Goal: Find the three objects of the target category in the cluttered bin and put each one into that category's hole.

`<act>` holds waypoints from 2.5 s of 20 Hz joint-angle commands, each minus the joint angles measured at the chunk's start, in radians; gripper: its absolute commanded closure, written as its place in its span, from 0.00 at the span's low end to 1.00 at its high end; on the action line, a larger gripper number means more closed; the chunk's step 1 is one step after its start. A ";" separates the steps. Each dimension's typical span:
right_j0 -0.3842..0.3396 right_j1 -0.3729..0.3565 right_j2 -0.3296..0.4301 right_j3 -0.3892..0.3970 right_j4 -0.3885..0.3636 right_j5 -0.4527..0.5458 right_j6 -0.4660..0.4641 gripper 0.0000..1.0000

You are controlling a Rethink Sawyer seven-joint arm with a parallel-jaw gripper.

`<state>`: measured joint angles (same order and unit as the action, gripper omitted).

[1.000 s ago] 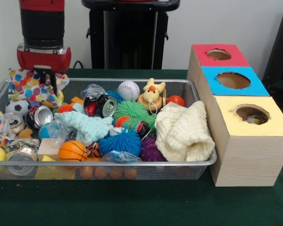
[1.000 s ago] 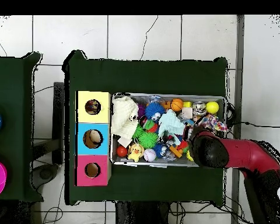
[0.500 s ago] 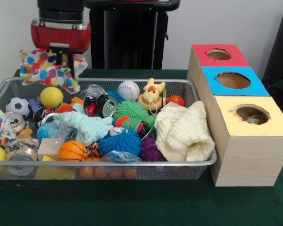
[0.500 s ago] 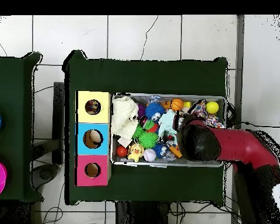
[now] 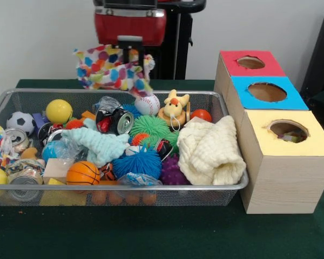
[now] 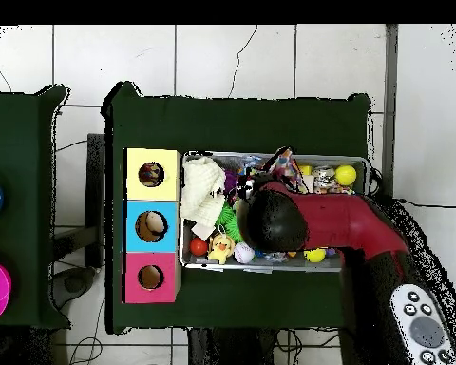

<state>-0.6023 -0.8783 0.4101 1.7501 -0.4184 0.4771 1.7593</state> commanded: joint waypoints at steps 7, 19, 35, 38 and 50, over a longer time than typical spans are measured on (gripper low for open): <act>0.226 0.049 -0.126 -0.058 0.106 0.116 0.226 1.00; 0.388 0.153 -0.224 -0.112 0.210 -0.010 0.279 1.00; 0.488 0.265 -0.279 -0.142 0.369 -0.196 0.267 1.00; 0.497 0.275 -0.278 -0.150 0.400 -0.209 0.250 1.00; 0.530 0.288 -0.276 -0.126 0.514 -0.230 0.257 1.00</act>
<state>-0.0730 -0.6295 0.1404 1.6238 0.0230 0.2866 1.7593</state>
